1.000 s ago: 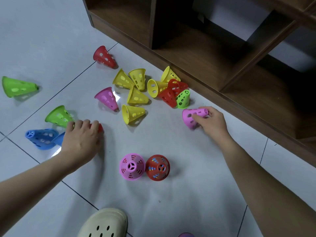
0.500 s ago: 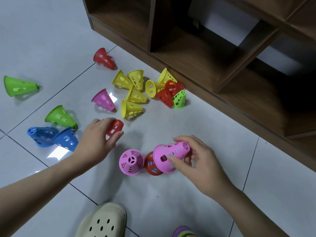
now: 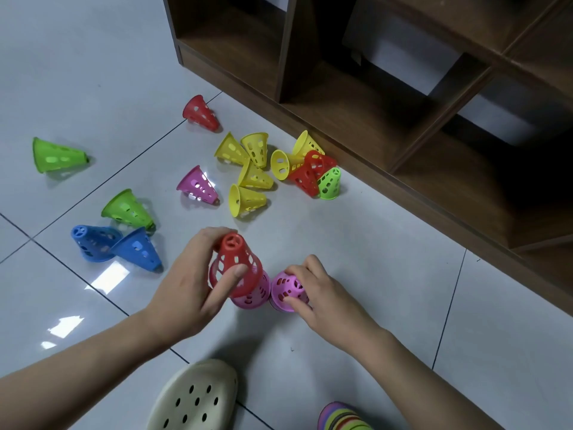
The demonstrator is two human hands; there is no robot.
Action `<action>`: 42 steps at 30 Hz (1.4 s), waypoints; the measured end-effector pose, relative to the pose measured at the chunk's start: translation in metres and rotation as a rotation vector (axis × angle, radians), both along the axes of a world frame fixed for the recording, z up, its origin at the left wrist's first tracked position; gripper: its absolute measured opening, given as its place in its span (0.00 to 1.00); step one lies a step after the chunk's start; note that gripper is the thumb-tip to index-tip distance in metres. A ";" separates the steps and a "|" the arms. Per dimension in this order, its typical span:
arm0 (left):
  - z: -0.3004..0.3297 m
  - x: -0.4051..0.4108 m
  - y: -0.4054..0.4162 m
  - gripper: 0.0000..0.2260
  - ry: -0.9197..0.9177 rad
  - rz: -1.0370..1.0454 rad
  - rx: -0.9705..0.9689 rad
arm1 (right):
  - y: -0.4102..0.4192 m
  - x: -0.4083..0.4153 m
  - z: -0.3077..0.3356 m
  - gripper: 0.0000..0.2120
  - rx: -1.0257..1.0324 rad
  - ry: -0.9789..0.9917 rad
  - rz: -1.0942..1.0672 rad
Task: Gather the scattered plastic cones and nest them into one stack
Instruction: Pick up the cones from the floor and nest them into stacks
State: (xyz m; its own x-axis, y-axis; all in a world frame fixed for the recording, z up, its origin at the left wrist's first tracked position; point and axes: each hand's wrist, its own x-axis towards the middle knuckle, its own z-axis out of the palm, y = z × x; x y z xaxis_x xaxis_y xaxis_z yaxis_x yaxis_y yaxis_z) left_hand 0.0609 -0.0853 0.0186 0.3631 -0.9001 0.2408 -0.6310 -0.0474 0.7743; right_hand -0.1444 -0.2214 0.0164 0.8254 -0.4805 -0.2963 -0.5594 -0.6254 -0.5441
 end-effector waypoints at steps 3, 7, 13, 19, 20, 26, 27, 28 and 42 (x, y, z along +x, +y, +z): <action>-0.010 -0.003 0.006 0.19 -0.006 -0.094 0.066 | 0.003 -0.002 -0.002 0.13 -0.009 -0.008 -0.024; -0.027 -0.004 0.009 0.18 -0.072 -0.223 0.192 | 0.004 -0.002 -0.003 0.14 -0.025 -0.009 -0.027; -0.037 -0.004 0.009 0.22 -0.065 -0.264 0.274 | 0.006 -0.001 -0.003 0.16 -0.043 -0.013 -0.030; -0.033 0.064 0.030 0.21 -0.517 -0.359 0.321 | 0.008 -0.001 -0.008 0.17 -0.034 -0.051 -0.080; -0.035 0.084 0.037 0.23 -0.634 -0.348 0.385 | 0.007 -0.002 -0.009 0.17 -0.028 -0.058 -0.086; -0.066 0.163 0.059 0.32 -0.933 -0.291 0.715 | 0.003 -0.004 -0.014 0.17 0.016 -0.100 -0.079; -0.071 0.168 0.060 0.29 -0.885 -0.286 0.709 | 0.003 -0.005 -0.015 0.17 0.019 -0.107 -0.082; -0.074 0.171 0.060 0.27 -0.833 -0.272 0.697 | 0.003 -0.005 -0.015 0.17 0.020 -0.110 -0.088; 0.010 0.023 0.011 0.25 -0.088 -0.197 0.067 | -0.005 -0.014 -0.003 0.18 0.193 -0.233 -0.294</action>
